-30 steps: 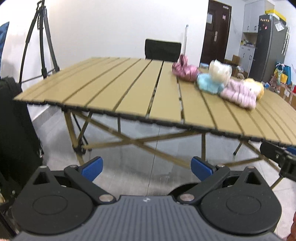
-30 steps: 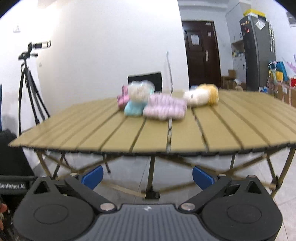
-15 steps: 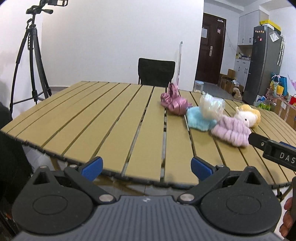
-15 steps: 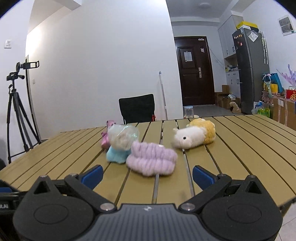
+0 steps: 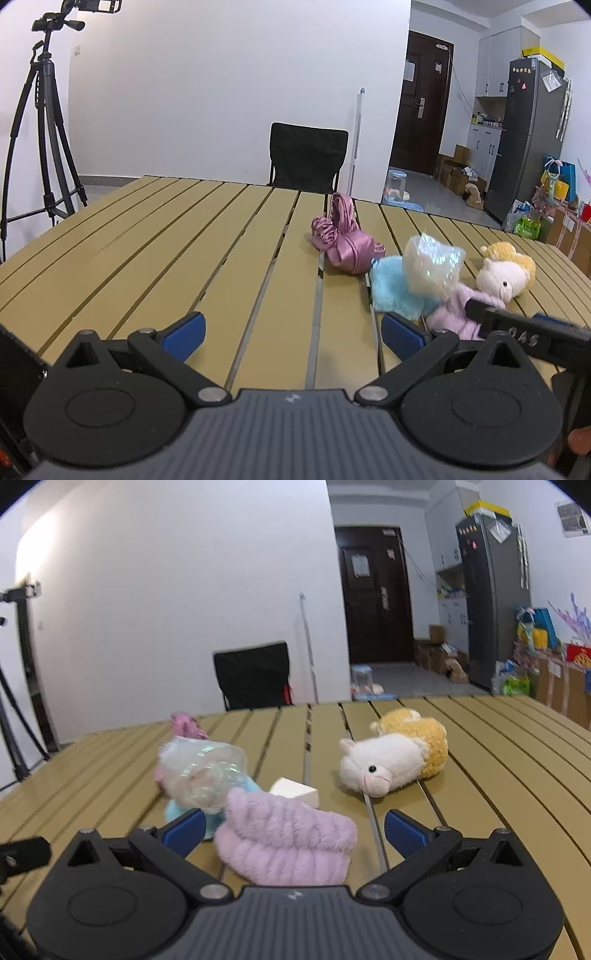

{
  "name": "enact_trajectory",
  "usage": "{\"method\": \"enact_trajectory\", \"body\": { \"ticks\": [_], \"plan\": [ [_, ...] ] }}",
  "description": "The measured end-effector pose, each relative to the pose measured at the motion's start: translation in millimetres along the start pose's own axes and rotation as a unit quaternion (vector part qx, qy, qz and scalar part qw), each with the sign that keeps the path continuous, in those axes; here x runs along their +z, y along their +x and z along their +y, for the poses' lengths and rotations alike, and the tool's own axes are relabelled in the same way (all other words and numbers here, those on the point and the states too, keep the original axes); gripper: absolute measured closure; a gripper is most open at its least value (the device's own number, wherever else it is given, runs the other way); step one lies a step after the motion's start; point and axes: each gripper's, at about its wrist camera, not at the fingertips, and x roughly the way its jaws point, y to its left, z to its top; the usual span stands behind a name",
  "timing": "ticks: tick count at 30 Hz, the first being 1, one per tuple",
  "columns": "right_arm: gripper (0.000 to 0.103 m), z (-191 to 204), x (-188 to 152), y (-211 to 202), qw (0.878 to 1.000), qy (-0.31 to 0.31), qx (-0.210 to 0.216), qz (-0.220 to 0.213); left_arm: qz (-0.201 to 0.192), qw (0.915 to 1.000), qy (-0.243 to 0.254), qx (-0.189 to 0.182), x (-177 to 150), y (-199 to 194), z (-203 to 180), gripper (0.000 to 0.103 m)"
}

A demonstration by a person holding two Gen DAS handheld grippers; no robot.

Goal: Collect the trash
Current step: 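Grasp the lilac fluffy headband with the right tool while the left tool grasps the clear plastic bag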

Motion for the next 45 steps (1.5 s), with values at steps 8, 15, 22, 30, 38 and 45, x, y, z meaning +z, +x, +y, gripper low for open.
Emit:
{"method": "enact_trajectory", "body": {
  "ticks": [8,15,22,30,38,45],
  "plan": [
    [0.0,-6,3,39,0.998,0.039,0.01,0.056,0.015,0.9997,-0.019,-0.007,8,23,-5,0.0],
    [0.016,-5,1,47,0.996,0.035,0.023,0.076,0.022,0.9995,-0.021,-0.009,6,28,-9,0.0],
    [0.04,-3,-1,40,0.998,0.019,0.017,0.063,0.02,0.9994,-0.022,-0.017,8,28,-13,0.0],
    [0.068,-11,-2,20,0.999,0.004,0.031,0.031,0.017,0.999,-0.027,-0.03,11,29,-23,0.0],
    [0.071,-31,0,-5,1.0,0.008,0.019,-0.012,0.014,0.9985,-0.021,-0.048,9,25,-38,0.0],
    [0.072,-57,3,-21,0.999,0.02,-0.003,-0.037,0.022,0.9969,0.009,-0.074,-1,24,-67,0.0]
  ]
}}
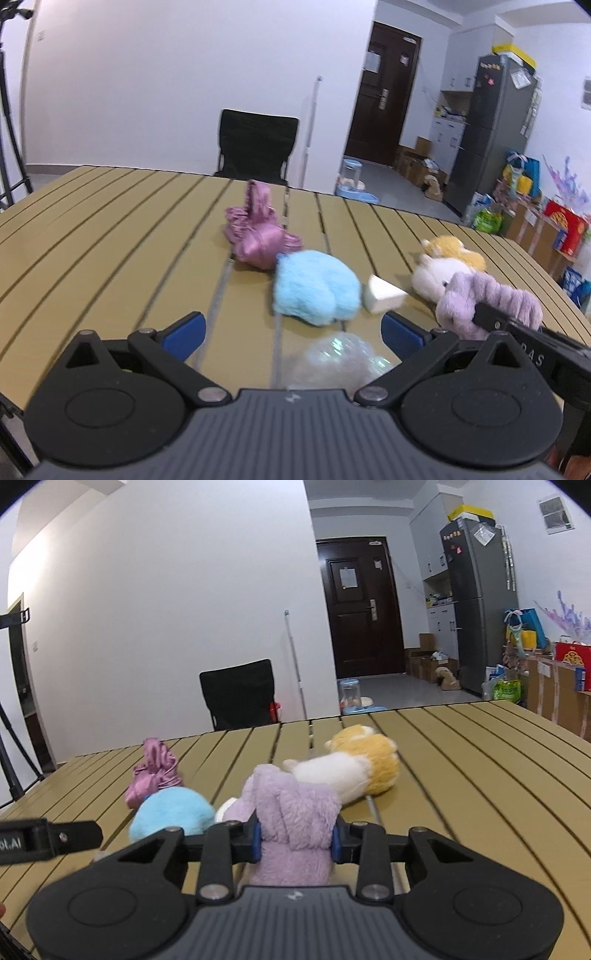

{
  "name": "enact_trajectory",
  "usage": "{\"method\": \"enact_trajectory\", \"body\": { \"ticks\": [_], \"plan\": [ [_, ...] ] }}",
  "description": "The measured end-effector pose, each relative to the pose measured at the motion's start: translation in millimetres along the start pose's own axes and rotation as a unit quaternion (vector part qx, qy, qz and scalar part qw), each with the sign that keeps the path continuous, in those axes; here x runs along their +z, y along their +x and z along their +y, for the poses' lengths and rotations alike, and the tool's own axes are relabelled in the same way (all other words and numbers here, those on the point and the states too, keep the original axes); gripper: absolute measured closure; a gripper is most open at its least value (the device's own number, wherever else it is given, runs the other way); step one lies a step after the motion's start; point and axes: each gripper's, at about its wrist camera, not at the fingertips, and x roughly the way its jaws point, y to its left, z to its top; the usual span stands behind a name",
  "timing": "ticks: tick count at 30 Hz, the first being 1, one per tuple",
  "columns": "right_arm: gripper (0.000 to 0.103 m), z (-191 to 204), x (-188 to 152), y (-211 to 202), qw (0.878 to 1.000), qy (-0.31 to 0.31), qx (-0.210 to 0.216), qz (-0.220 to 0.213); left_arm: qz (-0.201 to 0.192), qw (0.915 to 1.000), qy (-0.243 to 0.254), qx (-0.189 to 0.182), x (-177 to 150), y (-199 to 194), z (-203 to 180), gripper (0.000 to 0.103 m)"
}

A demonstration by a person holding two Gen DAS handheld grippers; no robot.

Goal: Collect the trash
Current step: 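Grasp the lilac fluffy headband with the right tool while the left tool grasps the clear plastic bag, then lift both held items off the table and carry them down toward the black bin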

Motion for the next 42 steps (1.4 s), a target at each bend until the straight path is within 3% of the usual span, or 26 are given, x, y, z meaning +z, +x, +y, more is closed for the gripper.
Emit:
{"method": "enact_trajectory", "body": {
  "ticks": [16,21,25,29,42],
  "plan": [
    [0.071,-40,-3,-17,1.0,-0.002,-0.029,-0.006,0.039,0.9986,0.035,0.003,-18,27,-30,0.0],
    [0.072,-45,-4,-20,0.999,-0.005,-0.031,-0.006,0.047,0.9981,0.038,0.008,-21,32,-34,0.016],
    [0.072,-46,-6,-22,0.999,-0.008,-0.03,-0.005,0.056,0.9978,0.037,0.005,-23,34,-32,0.038],
    [0.072,-46,-6,-24,1.0,-0.01,-0.028,-0.006,0.056,0.9977,0.04,-0.001,-24,34,-32,0.054],
    [0.072,-38,-9,-38,0.999,-0.024,-0.015,-0.016,0.035,0.9985,0.041,-0.007,-27,15,-31,0.056]
  ]
}}
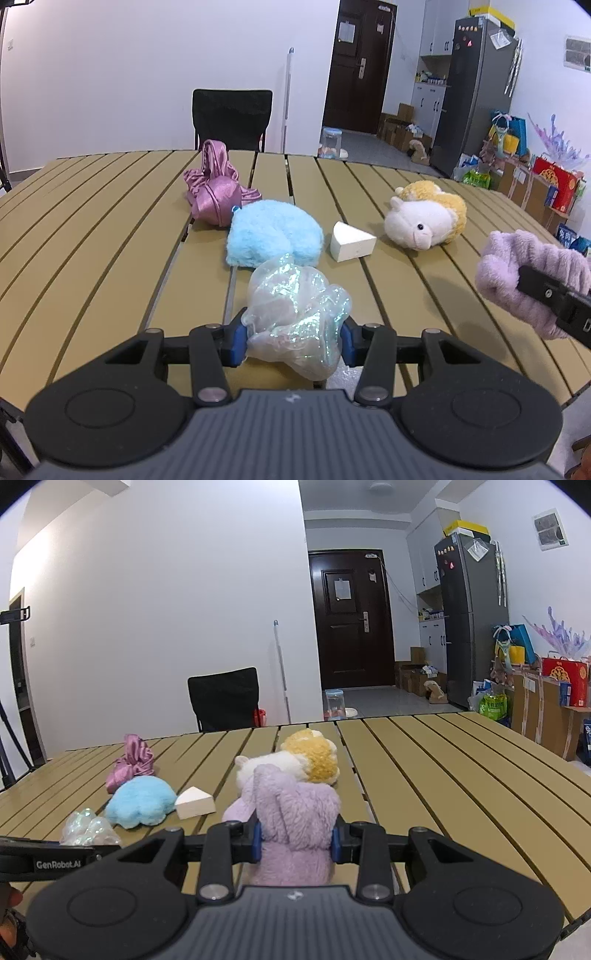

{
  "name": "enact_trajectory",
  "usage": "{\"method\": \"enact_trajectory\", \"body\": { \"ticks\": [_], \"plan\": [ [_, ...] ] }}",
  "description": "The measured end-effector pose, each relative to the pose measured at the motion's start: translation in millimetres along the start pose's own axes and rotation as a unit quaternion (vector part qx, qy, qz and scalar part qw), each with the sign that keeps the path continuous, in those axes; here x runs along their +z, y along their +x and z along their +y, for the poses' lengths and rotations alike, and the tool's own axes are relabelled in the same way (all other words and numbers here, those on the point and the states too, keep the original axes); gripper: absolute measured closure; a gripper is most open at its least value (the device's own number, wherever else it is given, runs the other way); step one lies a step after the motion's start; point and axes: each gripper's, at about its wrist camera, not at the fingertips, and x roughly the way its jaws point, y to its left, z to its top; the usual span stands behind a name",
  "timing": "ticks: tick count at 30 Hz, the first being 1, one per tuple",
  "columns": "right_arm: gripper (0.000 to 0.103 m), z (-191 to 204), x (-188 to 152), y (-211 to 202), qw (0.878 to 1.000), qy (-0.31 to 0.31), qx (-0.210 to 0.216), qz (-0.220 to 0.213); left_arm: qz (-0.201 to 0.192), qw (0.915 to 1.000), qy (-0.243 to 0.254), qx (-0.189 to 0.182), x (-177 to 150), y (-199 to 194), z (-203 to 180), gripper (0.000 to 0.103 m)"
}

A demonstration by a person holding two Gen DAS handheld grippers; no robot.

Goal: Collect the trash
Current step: 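Lift both held items off the table and carry them down toward the black bin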

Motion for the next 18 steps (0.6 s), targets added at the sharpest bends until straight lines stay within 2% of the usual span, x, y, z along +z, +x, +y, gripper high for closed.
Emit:
{"method": "enact_trajectory", "body": {
  "ticks": [11,18],
  "plan": [
    [0.071,27,-7,-47,0.998,-0.048,0.008,-0.032,-0.051,0.9987,-0.003,-0.002,-11,-53,6,0.056],
    [0.071,41,-23,-77,0.998,-0.055,0.025,-0.029,-0.054,0.9985,-0.013,0.001,-30,-82,19,0.056]
  ]
}}
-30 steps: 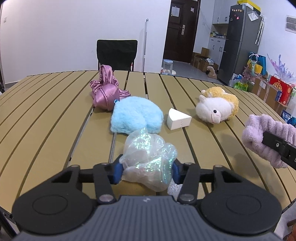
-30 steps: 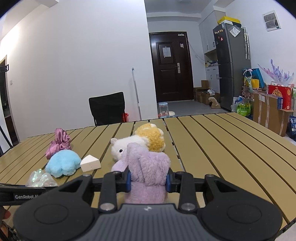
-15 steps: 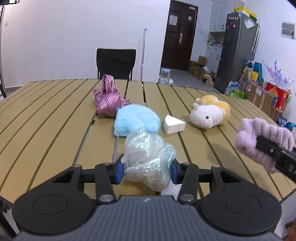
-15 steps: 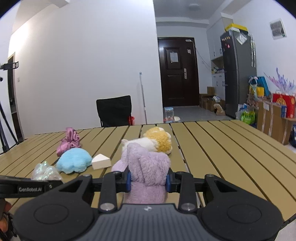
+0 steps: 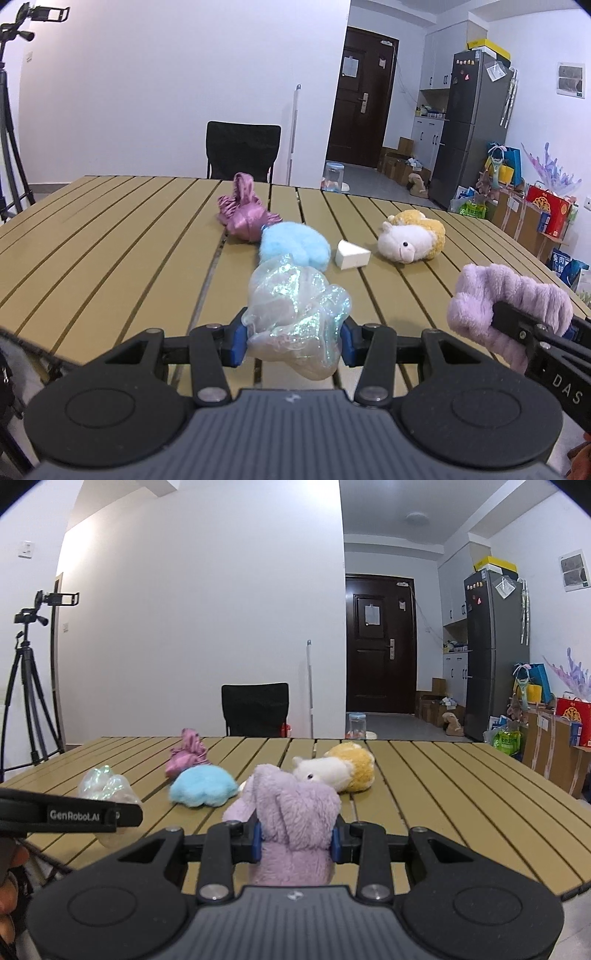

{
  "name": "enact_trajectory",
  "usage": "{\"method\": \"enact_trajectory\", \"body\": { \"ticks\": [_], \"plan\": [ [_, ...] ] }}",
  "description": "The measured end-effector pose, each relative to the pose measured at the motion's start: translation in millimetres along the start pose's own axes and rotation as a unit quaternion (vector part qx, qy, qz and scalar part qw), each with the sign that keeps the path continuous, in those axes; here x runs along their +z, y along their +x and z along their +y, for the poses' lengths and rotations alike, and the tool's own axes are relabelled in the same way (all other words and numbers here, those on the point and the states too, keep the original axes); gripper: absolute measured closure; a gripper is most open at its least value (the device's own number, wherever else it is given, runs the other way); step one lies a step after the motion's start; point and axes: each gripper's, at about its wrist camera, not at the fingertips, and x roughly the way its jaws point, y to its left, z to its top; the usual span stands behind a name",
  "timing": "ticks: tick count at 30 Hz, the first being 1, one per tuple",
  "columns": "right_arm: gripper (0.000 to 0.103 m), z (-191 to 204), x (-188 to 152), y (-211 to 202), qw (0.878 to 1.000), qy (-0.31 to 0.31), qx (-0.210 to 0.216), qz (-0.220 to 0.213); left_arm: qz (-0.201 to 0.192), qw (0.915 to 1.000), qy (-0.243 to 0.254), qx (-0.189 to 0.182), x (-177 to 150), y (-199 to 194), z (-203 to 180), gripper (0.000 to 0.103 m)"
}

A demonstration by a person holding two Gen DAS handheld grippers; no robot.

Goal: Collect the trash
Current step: 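Lift both held items off the table and carry them down toward the black bin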

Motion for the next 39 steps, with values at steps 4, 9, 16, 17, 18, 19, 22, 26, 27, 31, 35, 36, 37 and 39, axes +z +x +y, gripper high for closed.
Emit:
{"method": "enact_trajectory", "body": {
  "ticks": [4,9,16,17,18,19,22,26,27,31,35,36,37,39],
  "plan": [
    [0.071,7,-10,-19,1.0,0.001,0.007,0.003,0.002,1.0,-0.001,0.004,-10,-15,6,0.056],
    [0.071,12,-20,-39,1.0,0.006,0.013,0.008,0.005,1.0,-0.002,0.005,-25,-35,12,0.056],
    [0.071,20,-37,-65,1.0,0.005,0.02,0.022,0.012,0.9999,0.004,0.006,-48,-58,18,0.056],
    [0.071,20,-39,-68,0.999,0.004,0.021,0.025,0.014,0.9999,0.005,0.007,-51,-61,18,0.056],
    [0.071,21,-42,-71,0.999,0.003,0.021,0.028,0.016,0.9998,0.007,0.008,-54,-63,19,0.056],
    [0.071,22,-45,-74,0.999,0.003,0.021,0.032,0.018,0.9998,0.008,0.01,-57,-65,20,0.056],
    [0.071,23,-53,-78,0.999,0.001,0.019,0.045,0.024,0.9995,0.01,0.017,-65,-70,25,0.056],
    [0.071,26,-66,-83,0.998,-0.002,0.017,0.064,0.029,0.9992,0.016,0.022,-76,-79,30,0.056],
    [0.071,26,-70,-85,0.997,-0.002,0.017,0.069,0.031,0.9991,0.017,0.023,-79,-81,31,0.056],
    [0.071,28,-85,-88,0.996,-0.003,0.016,0.089,0.045,0.9983,0.022,0.029,-94,-85,35,0.056],
    [0.071,31,-99,-86,0.994,-0.007,0.016,0.107,0.06,0.9971,0.028,0.037,-107,-83,42,0.056],
    [0.071,31,-103,-86,0.994,-0.009,0.015,0.111,0.063,0.9969,0.029,0.039,-110,-82,44,0.056],
    [0.071,32,-106,-85,0.993,-0.01,0.015,0.116,0.066,0.9966,0.029,0.041,-114,-81,47,0.056],
    [0.071,34,-111,-82,0.992,-0.013,0.014,0.124,0.074,0.9959,0.028,0.044,-120,-78,53,0.057]
  ]
}}
